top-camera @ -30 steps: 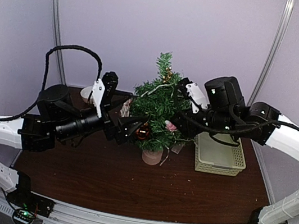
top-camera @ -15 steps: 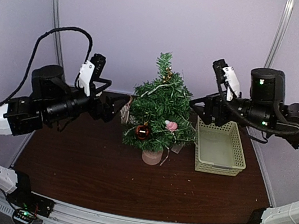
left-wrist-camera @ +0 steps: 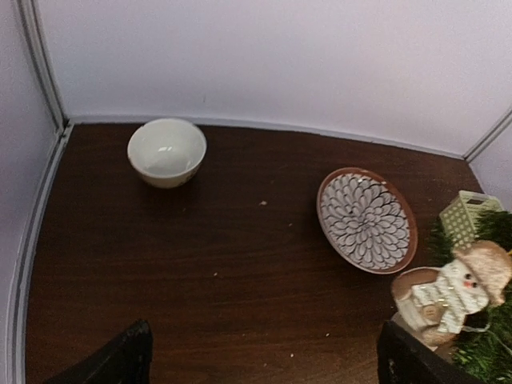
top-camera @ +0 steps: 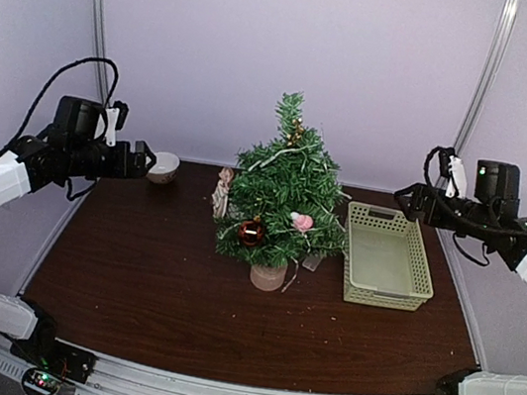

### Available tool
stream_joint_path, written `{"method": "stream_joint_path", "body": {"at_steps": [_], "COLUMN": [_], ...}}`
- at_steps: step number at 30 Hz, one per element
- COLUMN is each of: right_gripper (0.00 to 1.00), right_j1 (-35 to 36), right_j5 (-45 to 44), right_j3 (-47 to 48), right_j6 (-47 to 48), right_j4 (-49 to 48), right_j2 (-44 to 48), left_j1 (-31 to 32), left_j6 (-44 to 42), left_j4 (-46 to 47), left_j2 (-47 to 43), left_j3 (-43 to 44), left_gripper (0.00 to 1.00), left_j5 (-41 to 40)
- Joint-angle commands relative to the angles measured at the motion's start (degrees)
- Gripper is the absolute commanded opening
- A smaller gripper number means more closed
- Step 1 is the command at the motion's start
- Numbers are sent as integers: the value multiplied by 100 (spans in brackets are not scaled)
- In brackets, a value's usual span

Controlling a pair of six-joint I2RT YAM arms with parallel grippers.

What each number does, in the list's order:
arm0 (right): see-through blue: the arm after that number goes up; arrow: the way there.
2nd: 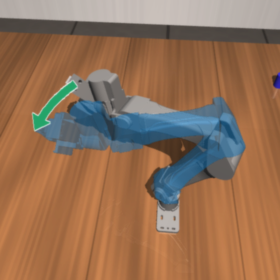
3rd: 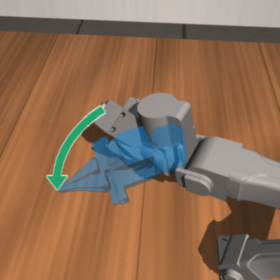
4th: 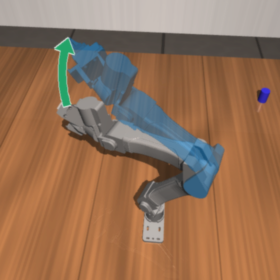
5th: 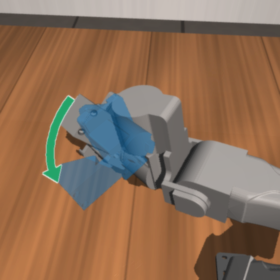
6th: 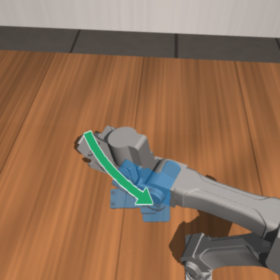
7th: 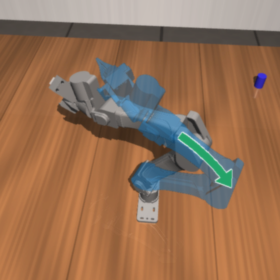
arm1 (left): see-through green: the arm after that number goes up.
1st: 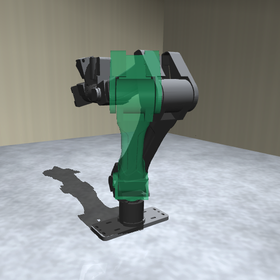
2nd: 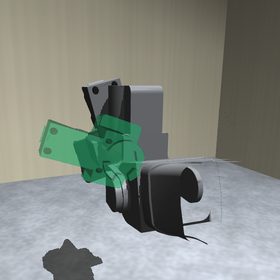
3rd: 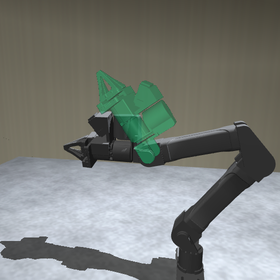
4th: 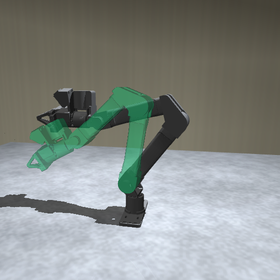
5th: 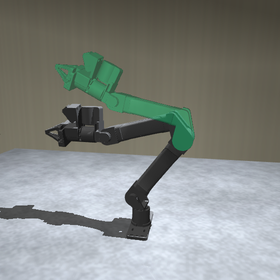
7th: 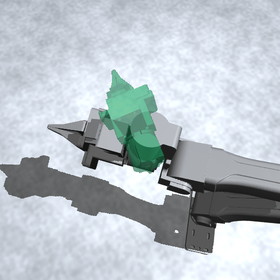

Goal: Decorate the small christmas tree

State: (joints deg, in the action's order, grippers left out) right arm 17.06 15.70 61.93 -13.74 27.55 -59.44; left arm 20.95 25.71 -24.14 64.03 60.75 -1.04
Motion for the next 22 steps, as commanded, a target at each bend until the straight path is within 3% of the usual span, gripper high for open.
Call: {"method": "stream_joint_path", "body": {"at_steps": [1, 11, 22], "right_gripper": [99, 100, 100], "right_j1": [-573, -703, -702], "right_j5": [743, 664, 651], "right_j3": [-826, -2554, -2709], "right_j6": [-337, -379, -297], "right_j4": [-729, -1727, -1732], "right_j2": [122, 324, 390], "left_j1": [-284, -284, -284], "left_j6": [342, 723, 718], "left_j4": [-569, -138, -27], "left_j2": [458, 1015, 929], "left_j3": [-170, -1061, -1250], "left_gripper": [98, 98, 98], "left_j5": [-39, -32, -164]}}
